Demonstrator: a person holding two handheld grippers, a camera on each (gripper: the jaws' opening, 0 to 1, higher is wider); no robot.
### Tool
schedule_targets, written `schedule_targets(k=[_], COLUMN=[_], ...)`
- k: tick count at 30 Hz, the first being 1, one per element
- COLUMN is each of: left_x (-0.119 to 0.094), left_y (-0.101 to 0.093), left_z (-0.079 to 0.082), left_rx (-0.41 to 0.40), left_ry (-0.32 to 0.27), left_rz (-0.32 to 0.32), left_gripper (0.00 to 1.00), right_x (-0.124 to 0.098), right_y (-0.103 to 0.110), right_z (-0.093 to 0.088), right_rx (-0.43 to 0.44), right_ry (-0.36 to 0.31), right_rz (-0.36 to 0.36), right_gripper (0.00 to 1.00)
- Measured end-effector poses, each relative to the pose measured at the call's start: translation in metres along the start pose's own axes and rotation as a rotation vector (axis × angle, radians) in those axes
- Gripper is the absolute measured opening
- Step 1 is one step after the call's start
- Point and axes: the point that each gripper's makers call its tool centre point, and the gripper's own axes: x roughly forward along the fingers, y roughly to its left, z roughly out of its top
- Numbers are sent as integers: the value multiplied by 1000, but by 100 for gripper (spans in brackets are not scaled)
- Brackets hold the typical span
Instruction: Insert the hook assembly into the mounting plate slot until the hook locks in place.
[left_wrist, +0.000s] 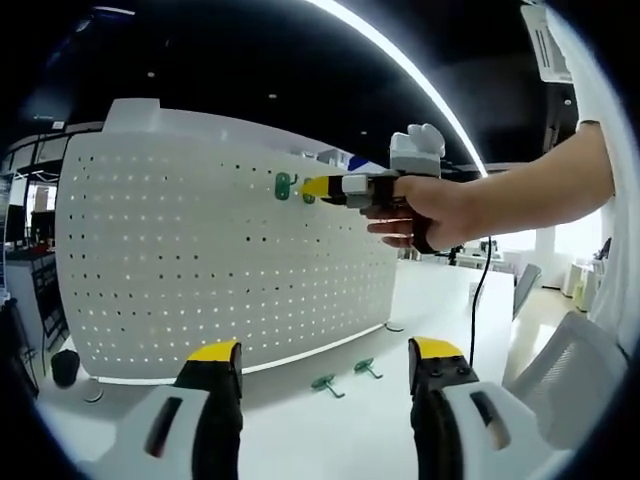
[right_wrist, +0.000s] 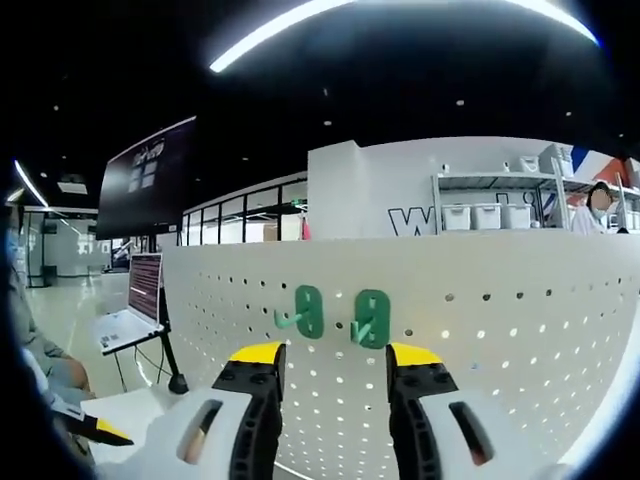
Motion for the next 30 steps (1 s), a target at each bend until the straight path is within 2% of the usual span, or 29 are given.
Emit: schedule_targets(k=[13,30], left_x=[0,0], left_y=[-1,-1], left_z=[1,-1], left_rx=[-6,-10], left_ry=[-4,2], left_rz=[0,-3], left_gripper=[70,70], right_x=[-23,-64], right_y=[7,23], right_z=[-10,-38], right_rx=[-38,-70], right_ry=[6,35], right_rz=[50,123], right_gripper=[44,50])
